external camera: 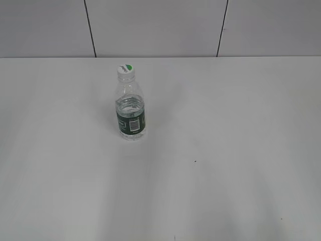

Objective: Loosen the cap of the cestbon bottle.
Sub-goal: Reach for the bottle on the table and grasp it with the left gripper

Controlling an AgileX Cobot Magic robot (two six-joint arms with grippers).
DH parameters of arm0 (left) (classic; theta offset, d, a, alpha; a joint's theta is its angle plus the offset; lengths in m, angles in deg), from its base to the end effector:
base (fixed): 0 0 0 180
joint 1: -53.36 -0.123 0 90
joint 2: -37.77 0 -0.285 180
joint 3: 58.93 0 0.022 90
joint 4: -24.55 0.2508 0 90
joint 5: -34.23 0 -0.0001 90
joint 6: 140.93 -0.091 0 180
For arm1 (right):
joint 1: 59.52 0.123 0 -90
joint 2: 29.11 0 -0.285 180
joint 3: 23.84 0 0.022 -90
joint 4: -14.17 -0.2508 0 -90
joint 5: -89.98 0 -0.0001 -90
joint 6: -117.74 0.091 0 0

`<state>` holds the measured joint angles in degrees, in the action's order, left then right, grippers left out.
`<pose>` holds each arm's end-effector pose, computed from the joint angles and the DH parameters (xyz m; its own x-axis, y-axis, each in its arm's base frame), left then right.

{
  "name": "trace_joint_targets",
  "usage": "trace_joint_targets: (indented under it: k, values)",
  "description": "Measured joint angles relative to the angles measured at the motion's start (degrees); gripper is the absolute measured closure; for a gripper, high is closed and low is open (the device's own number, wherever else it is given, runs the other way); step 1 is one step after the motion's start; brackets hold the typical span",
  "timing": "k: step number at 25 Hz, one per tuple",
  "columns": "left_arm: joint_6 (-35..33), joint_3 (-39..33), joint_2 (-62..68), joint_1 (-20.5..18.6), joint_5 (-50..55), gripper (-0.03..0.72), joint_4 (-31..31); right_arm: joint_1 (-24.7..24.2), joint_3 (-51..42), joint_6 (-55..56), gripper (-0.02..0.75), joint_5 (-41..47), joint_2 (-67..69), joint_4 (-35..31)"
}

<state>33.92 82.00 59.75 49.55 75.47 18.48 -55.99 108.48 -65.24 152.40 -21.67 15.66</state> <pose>0.0336 -0.0041 0.3511 -0.2096 -0.0039 -0.9778 0.0038 1.0000 -0.0048 -0.0087 -0.0026 0.2792 -0.4578 -0.0924 -0.8843 -0.0706 0.9952 -0.0674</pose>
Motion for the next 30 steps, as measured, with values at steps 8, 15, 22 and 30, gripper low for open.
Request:
trace_joint_targets:
  k: [8, 15, 22, 30]
  values:
    - [-5.81, 1.20, 14.37, 0.00, -18.41, 0.168, -1.64, 0.00, 0.00, 0.00, 0.149, 0.00, 0.00, 0.00]
    - [-8.08, 1.20, 25.58, 1.58, -32.30, 0.168, -1.63, 0.00, 0.00, 0.00, 0.149, 0.00, 0.00, 0.00]
    - [-8.23, 1.20, 38.94, 10.37, -43.21, 0.168, -1.25, 0.00, 0.00, 0.00, 0.149, 0.00, 0.00, 0.00]
    - [-8.17, 1.20, 54.35, 13.32, -58.47, 0.186, 1.12, 0.00, 0.00, 0.00, 0.149, 0.00, 0.00, -0.05]
